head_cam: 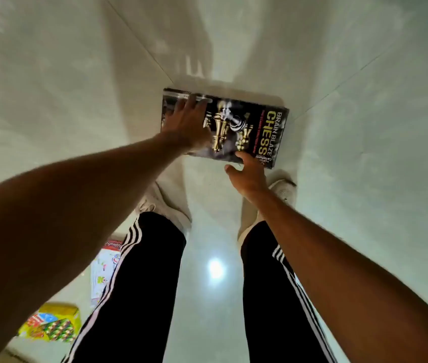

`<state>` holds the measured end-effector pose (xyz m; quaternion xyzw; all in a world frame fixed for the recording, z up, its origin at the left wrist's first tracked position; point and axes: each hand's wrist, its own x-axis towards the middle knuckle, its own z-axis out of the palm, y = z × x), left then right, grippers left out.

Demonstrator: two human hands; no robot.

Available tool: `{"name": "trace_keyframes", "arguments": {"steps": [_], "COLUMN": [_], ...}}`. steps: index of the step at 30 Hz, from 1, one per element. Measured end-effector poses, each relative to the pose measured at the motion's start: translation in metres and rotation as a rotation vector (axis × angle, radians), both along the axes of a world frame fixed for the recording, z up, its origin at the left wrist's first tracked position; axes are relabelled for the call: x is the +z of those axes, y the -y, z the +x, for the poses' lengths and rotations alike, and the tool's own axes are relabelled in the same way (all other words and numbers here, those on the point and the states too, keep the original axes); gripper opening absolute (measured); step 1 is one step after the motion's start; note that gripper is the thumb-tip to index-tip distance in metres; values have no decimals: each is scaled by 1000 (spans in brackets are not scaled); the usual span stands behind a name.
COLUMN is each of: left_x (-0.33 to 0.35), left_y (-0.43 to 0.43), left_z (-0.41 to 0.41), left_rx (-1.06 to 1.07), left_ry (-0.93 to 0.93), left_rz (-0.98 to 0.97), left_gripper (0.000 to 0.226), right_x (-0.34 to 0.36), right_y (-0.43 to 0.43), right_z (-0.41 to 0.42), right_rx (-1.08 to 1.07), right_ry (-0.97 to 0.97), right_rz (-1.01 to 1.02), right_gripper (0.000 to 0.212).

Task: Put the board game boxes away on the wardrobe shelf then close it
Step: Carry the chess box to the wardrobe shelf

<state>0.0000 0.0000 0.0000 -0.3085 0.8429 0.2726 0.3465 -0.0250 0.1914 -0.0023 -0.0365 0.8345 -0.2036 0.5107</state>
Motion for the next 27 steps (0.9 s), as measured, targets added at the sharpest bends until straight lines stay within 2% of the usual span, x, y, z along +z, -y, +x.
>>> {"name": "trace_keyframes", "arguments": {"steps": [3, 6, 9, 12, 14, 17, 20, 24, 27], "left_x": [-9, -6, -2, -1, -2, -3, 0, 24, 69], "left_y": [5, 9, 18, 20, 15, -1, -20, -24, -19], "left_z": [-2, 2, 11, 22, 30, 38, 38, 28, 25], "left_rx": [-143, -127, 18, 276, 482, 722, 848, 937, 999], "left_ry": [-9, -15, 134, 235, 237, 168, 120, 31, -52], "left_rz": [-35, -69, -24, 151, 261, 442, 560, 535, 539], "left_gripper": [95, 93, 72, 55, 62, 69, 69, 58, 42], "right_x": [-8, -12, -1, 0, -4, -13, -21, -11, 23], "right_y": [4, 6, 7, 4, 6, 13, 18, 22, 32], "right_z": [0, -3, -16, -25, -29, -33, -30, -32, -50], "right_rx": [-94, -198, -208, -230, -286, -383, -511, -568, -484], "right_ry": [-64, -62, -164, -311, -208, 56, 203, 104, 24], "right_rz": [10, -38, -107, -146, -55, 103, 100, -16, -129], "right_gripper": [50, 42, 44, 41, 40, 38, 42, 58, 63]}}
